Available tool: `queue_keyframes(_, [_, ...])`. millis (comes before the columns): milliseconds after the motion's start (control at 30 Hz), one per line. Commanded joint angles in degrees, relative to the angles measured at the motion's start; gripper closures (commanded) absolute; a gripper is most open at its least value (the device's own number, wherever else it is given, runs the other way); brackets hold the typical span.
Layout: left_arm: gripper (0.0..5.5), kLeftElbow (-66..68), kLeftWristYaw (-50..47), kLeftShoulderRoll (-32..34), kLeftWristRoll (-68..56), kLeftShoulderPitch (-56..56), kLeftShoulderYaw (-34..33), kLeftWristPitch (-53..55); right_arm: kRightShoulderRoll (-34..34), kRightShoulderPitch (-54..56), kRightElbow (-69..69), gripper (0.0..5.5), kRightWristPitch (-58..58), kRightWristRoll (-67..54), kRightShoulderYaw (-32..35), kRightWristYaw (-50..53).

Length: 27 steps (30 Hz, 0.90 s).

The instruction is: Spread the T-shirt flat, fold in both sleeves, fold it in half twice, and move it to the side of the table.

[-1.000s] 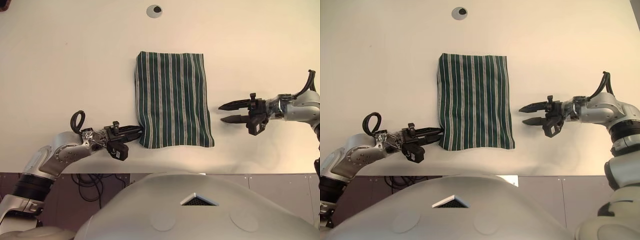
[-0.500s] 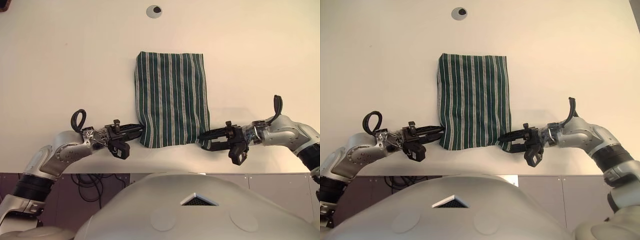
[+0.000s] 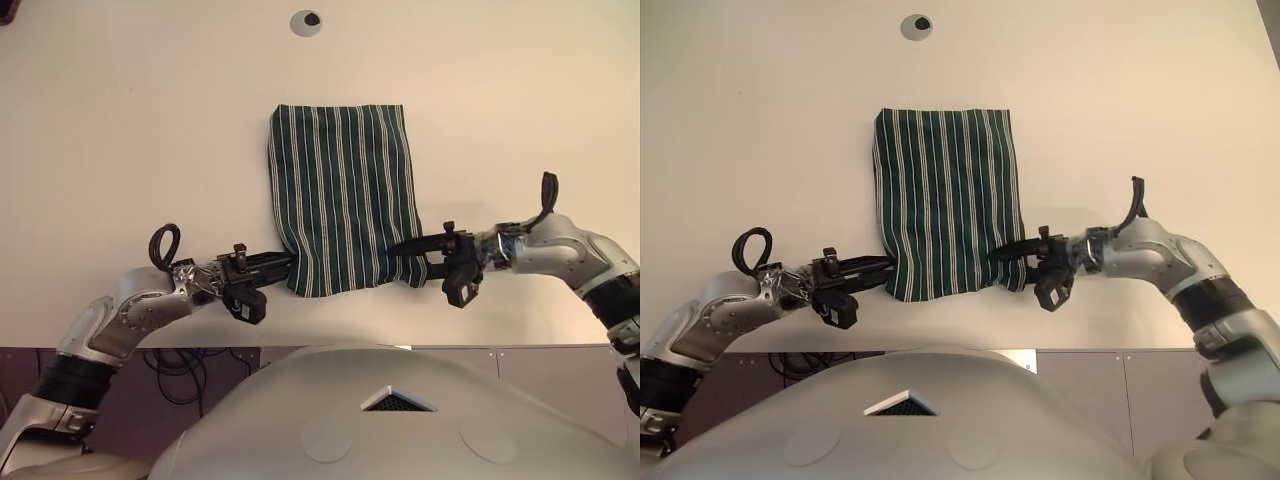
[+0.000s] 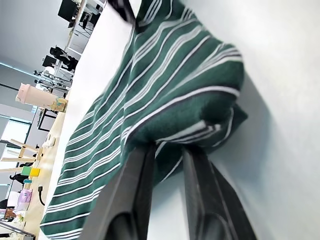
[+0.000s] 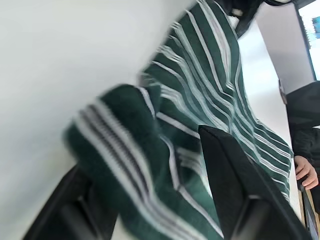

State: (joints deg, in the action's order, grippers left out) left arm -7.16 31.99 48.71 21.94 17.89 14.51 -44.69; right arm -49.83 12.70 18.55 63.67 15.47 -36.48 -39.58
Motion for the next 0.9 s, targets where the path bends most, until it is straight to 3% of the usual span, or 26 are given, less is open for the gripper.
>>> queue_keyframes(33, [4.77,-0.37,1.16,0.50,-0.35,-0.41,0.40,0.98,-1.22,1.47,4.99,3.54,-6.12,2.64,-3.45,-9.23])
queue_keyframes(233, [5.50,-0.56,1.53,0.13,-1.90,-1.43,-0.02,1.80,-2.37,0.88,4.28,4.63,-5.56,-1.27,-3.83,-12.55])
queue_keyframes(433, [5.50,-4.04,3.07,-0.44,-4.68,-1.83,0.97,4.61,-1.08,1.60,4.97,5.45,-4.56,-7.51,-3.82,-15.13])
queue_keyframes(700, [5.50,-10.69,12.83,5.08,-11.72,2.34,2.13,13.13,-4.43,-0.37,0.57,5.49,-5.86,-19.64,-3.23,-23.38])
queue_keyframes(900, [5.50,-18.10,16.50,5.43,-16.43,1.96,1.12,21.91,-9.11,-4.28,-7.74,5.50,-10.66,-28.97,-1.21,-29.64])
